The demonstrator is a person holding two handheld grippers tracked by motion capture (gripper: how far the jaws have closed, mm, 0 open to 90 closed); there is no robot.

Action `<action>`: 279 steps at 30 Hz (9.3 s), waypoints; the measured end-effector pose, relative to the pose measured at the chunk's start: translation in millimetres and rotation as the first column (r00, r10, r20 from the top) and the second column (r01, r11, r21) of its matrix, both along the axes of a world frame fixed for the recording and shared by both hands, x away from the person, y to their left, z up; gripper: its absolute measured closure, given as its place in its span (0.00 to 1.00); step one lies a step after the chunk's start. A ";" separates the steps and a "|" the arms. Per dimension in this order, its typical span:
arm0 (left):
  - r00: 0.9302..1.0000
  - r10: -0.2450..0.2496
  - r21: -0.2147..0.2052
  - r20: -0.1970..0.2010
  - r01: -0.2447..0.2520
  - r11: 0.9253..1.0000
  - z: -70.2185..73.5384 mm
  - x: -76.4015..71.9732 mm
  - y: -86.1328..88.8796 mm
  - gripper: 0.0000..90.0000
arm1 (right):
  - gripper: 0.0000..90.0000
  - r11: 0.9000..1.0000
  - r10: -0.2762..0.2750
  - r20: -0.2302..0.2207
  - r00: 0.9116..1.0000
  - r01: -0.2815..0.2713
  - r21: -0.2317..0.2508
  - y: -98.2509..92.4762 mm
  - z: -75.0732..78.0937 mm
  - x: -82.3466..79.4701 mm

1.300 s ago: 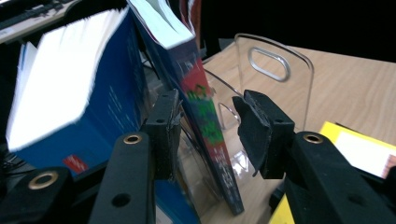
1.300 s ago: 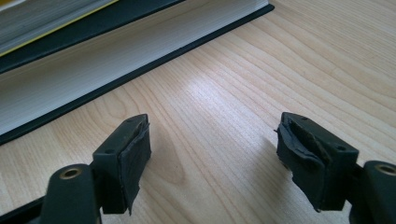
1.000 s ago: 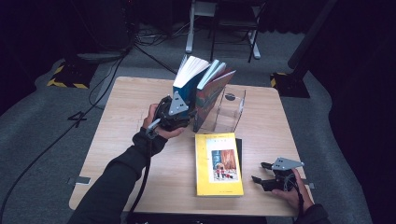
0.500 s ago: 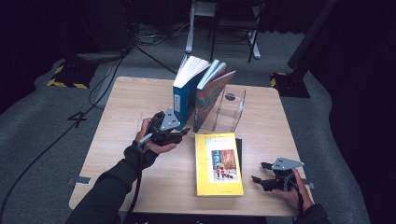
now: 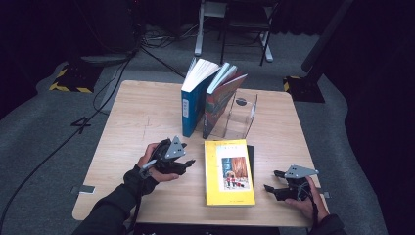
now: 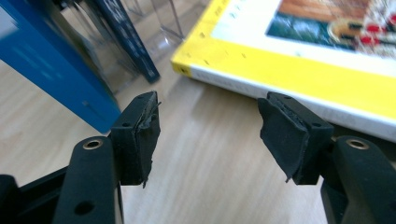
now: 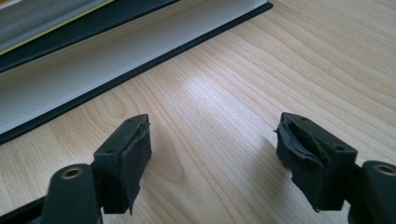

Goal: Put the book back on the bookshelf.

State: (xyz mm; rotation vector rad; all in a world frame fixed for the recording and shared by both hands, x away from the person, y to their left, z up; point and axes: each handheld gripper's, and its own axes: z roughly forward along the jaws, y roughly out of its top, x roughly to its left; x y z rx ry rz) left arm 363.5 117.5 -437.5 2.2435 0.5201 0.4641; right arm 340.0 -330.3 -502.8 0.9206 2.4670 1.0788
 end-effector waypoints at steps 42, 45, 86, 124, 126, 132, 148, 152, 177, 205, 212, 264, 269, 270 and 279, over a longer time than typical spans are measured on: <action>0.956 -0.206 0.006 -0.209 0.211 0.977 -66.8 -51.0 -37.0 0.20 | 0.30 0.984 0.176 -0.043 0.983 -0.177 -0.022 78.2 67.4 -1.5; 0.954 -0.217 0.008 -0.207 0.223 0.975 -66.7 -48.7 -36.2 0.19 | 0.29 0.983 0.174 -0.073 0.982 -0.178 -0.051 83.1 64.1 3.8; 0.978 -0.037 0.001 -0.204 0.038 0.999 -66.7 -0.9 -34.2 0.19 | 0.23 0.962 0.252 -0.171 0.952 -0.265 -0.058 96.9 67.3 28.1; 0.983 0.034 -0.032 -0.182 -0.041 0.999 -51.5 69.7 -30.5 0.37 | 0.33 0.950 0.311 -0.174 0.934 -0.305 0.063 110.3 67.5 65.0; 0.983 0.034 -0.026 -0.178 -0.039 0.999 -51.0 69.9 -30.7 0.37 | 0.40 0.952 0.305 -0.172 0.937 -0.293 0.088 114.0 65.6 70.4; 0.983 0.032 -0.022 -0.179 -0.036 0.999 -51.2 70.3 -30.6 0.38 | 0.63 0.949 0.307 -0.171 0.936 -0.287 0.135 118.5 61.7 78.2; 0.987 0.049 -0.092 -0.152 -0.063 0.994 -32.7 75.8 -33.2 0.39 | 0.84 0.919 0.317 -0.014 0.948 -0.303 0.253 107.4 72.0 63.4; 0.990 0.047 -0.097 -0.135 -0.060 0.993 -28.3 74.6 -34.4 0.40 | 0.84 0.919 0.309 0.009 0.951 -0.302 0.254 105.3 74.8 58.8; 0.993 -0.045 -0.224 -0.107 0.020 0.974 15.5 75.4 -42.4 0.84 | 0.81 0.911 0.321 0.102 0.942 -0.336 0.241 97.1 103.6 43.7; 0.994 -0.108 -0.225 -0.024 0.100 0.969 81.7 80.0 -52.7 1.00 | 0.93 0.932 0.256 0.193 0.947 -0.295 0.210 102.5 125.8 50.4; 0.994 -0.112 -0.217 0.008 0.111 0.970 95.2 76.8 -53.9 1.00 | 0.94 0.942 0.207 0.258 0.944 -0.263 0.209 104.2 128.4 46.7; 0.987 -0.155 -0.141 -0.036 0.149 0.979 12.9 -24.9 -22.5 0.56 | 0.94 0.925 0.265 0.366 0.892 -0.342 0.163 99.0 118.0 -20.9; 0.982 -0.174 -0.162 -0.066 0.162 0.973 2.5 -25.9 -36.1 0.48 | 0.94 0.927 0.262 0.371 0.891 -0.339 0.161 98.0 117.6 -22.5; 0.983 -0.172 -0.166 -0.066 0.159 0.973 1.3 -25.2 -38.4 0.48 | 0.94 0.927 0.263 0.368 0.892 -0.340 0.161 97.6 117.5 -23.0; 0.978 -0.206 -0.243 -0.035 0.191 0.951 0.0 -7.6 -62.1 0.47 | 0.92 0.924 0.264 0.369 0.891 -0.343 0.167 94.3 117.6 -22.2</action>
